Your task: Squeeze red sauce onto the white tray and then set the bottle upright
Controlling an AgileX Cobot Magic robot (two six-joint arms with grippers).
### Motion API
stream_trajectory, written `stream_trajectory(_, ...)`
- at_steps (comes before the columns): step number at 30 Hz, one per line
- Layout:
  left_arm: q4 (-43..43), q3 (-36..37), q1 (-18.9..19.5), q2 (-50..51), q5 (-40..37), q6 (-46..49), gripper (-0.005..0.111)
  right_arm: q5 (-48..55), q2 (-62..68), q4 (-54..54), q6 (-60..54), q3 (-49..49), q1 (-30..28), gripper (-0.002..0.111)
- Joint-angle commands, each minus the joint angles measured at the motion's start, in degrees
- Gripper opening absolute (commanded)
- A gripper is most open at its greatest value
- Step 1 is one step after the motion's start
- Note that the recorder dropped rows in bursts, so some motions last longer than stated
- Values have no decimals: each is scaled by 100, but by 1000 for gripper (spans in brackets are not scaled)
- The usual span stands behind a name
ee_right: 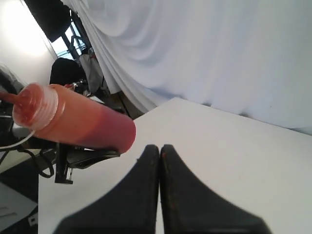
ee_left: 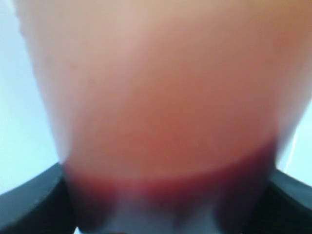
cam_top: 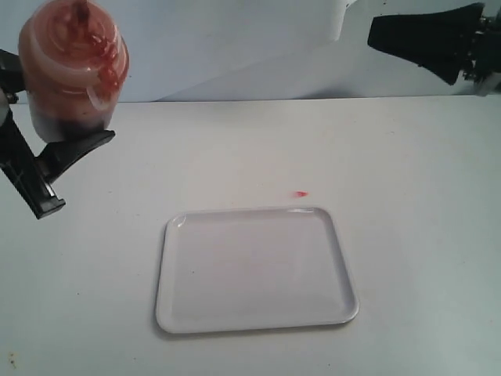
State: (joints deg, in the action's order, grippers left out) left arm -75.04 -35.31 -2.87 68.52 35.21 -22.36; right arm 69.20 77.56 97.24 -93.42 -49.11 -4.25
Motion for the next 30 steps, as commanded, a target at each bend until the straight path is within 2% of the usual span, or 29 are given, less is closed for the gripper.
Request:
stream_trajectory(1, 328, -36, -461, -38, -392, 603, 0, 76, 4, -259, -120, -37, 281, 0)
stream_trajectory(6, 1331, -36, -919, 104, -1018, 1636, 0, 76, 4, -594, -272, -37, 727, 0)
stream_trajectory(12, 1495, -63, -1120, 645, -1018, 2359, 0, 76, 4, -972, -426, -37, 990, 0)
stream_trajectory(20, 1417, -523, -1144, 913, -1611, 2579, 0, -232, 4, -1130, -426, -37, 990, 0)
stream_trajectory(30, 1417, -559, -1144, 913, -1623, 2755, 0, -462, 4, -1435, -426, -37, 990, 0)
